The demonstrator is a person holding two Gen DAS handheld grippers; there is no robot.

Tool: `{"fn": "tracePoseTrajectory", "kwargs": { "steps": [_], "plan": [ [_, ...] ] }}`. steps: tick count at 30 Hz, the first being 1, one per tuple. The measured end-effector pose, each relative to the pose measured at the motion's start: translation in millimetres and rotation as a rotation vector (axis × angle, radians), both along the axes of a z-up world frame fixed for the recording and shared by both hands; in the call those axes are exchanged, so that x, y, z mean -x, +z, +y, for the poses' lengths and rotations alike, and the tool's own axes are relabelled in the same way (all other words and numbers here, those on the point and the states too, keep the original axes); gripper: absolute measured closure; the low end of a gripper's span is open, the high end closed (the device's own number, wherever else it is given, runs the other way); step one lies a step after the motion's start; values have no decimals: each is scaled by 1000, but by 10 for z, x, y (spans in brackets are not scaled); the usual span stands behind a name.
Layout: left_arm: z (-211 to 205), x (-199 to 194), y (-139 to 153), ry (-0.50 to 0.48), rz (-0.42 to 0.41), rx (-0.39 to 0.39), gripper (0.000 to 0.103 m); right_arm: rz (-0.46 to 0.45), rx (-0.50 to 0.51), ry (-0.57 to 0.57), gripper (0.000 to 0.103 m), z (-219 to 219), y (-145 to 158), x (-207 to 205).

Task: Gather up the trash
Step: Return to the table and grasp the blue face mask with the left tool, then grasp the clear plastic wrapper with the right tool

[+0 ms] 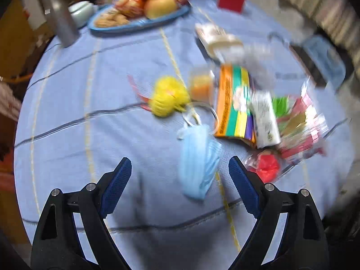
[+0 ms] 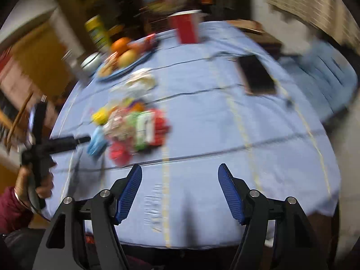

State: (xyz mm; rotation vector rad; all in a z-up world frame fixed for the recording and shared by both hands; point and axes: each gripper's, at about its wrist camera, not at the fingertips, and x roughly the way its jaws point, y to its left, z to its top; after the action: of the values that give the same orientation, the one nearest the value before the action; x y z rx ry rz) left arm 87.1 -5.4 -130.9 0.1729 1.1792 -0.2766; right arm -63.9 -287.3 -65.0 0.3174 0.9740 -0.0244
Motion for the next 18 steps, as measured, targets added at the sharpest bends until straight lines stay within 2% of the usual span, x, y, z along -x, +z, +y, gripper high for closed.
{"fn": "tracePoseTrajectory", "kwargs": {
  "steps": [1,4,5,6,7,8,10,13,16,18],
  "plan": [
    [-64,5,-105,-12,9,-37,18,-1,-14,-12,34,-74,-36,-11],
    [-114,-19,-275,-11,19,-80,19,15,-30,-9,33,-177,-98,-87],
    [-91,-24,-310,-1,21,-72,28,20,-27,12,33,-148,-95,-149],
    [-70,-32,-300,2,19,-30,43,24,-24,37,33,-105,-103,-210],
    [-53,-35,-266,13,5,-12,53,28,-23,61,33,-69,-115,-274],
    [-15,-21,-201,17,-3,11,74,32,-26,84,33,-14,-106,-354],
    [85,32,-69,42,-25,57,76,38,-44,131,33,81,-106,-488],
    [376,161,300,101,-93,114,76,49,-83,220,33,335,-136,-762],
    [694,349,514,160,-131,99,76,59,-109,310,33,688,-201,-991],
    [995,488,626,214,-138,81,76,44,-77,353,33,955,-234,-1109]
  ]
}}
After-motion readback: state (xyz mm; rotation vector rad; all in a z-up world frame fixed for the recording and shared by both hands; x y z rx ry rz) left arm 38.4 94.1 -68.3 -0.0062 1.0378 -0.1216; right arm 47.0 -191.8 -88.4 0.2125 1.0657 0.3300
